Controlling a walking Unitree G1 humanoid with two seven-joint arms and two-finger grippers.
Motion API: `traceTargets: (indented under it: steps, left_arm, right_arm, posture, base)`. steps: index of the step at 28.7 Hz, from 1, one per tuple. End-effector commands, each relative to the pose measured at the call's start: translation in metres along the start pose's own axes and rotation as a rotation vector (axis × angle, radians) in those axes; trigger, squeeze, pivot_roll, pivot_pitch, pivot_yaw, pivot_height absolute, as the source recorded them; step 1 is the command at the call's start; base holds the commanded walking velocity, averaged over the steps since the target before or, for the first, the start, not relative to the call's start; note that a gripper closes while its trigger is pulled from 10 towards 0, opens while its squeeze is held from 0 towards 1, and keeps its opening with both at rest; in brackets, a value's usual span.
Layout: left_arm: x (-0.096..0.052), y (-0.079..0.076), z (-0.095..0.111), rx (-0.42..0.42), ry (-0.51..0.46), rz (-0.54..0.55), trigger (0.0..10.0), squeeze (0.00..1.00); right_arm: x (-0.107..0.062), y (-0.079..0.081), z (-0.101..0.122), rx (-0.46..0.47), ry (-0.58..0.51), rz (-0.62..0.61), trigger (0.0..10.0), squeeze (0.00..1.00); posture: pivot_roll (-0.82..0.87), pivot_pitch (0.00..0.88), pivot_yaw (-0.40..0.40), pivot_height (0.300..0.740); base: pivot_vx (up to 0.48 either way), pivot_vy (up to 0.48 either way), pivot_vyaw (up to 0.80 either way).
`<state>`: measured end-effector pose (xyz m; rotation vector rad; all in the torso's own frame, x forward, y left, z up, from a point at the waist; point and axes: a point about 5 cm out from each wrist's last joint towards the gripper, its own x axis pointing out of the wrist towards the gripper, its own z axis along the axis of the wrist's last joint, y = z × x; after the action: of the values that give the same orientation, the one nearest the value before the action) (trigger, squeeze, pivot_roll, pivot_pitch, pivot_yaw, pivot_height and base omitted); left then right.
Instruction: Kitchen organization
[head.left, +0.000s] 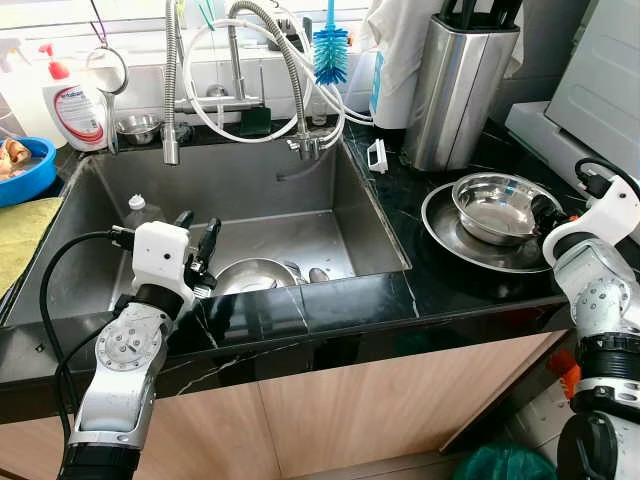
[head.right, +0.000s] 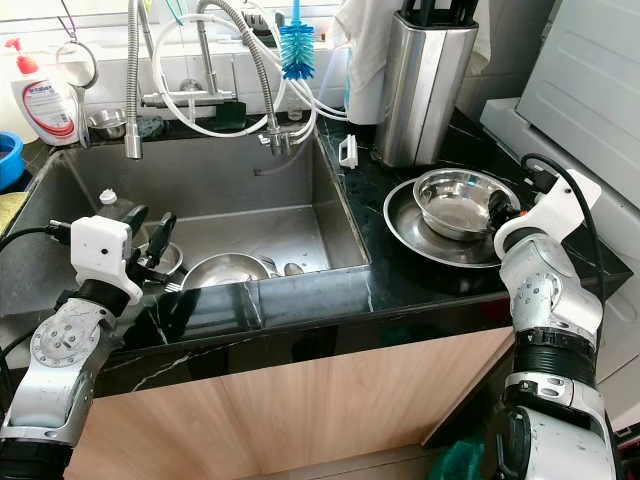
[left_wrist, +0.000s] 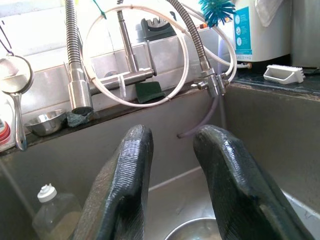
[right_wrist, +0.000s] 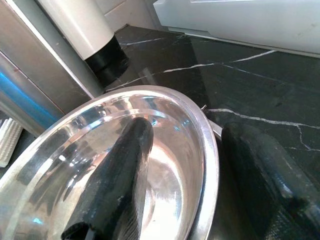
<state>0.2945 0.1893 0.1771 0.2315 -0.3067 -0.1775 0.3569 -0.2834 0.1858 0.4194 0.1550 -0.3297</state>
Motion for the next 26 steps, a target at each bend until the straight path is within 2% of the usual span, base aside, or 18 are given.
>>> traceTargets:
  steps: [1, 2, 26]
  left_arm:
    - [0.003, -0.001, 0.002, 0.011, 0.005, -0.007, 10.0, 0.00]
    - [0.003, 0.000, 0.002, 0.011, 0.006, -0.007, 10.0, 0.00]
    - [0.005, -0.002, 0.002, 0.006, 0.005, -0.011, 10.0, 0.00]
  right_arm:
    - [0.002, 0.001, 0.000, -0.009, 0.016, -0.003, 10.0, 0.00]
    - [0.002, 0.002, -0.001, -0.010, 0.017, 0.001, 0.0, 0.00]
    - [0.003, 0.012, 0.000, -0.044, 0.020, 0.047, 0.0, 0.00]
  posture:
    - [0.06, 0.000, -0.027, 0.740]
    - [0.06, 0.000, -0.027, 0.740]
    - [0.06, 0.000, -0.025, 0.740]
  base:
    - [0.000, 0.000, 0.00]
    - [0.000, 0.000, 0.00]
    - [0.000, 0.000, 0.00]
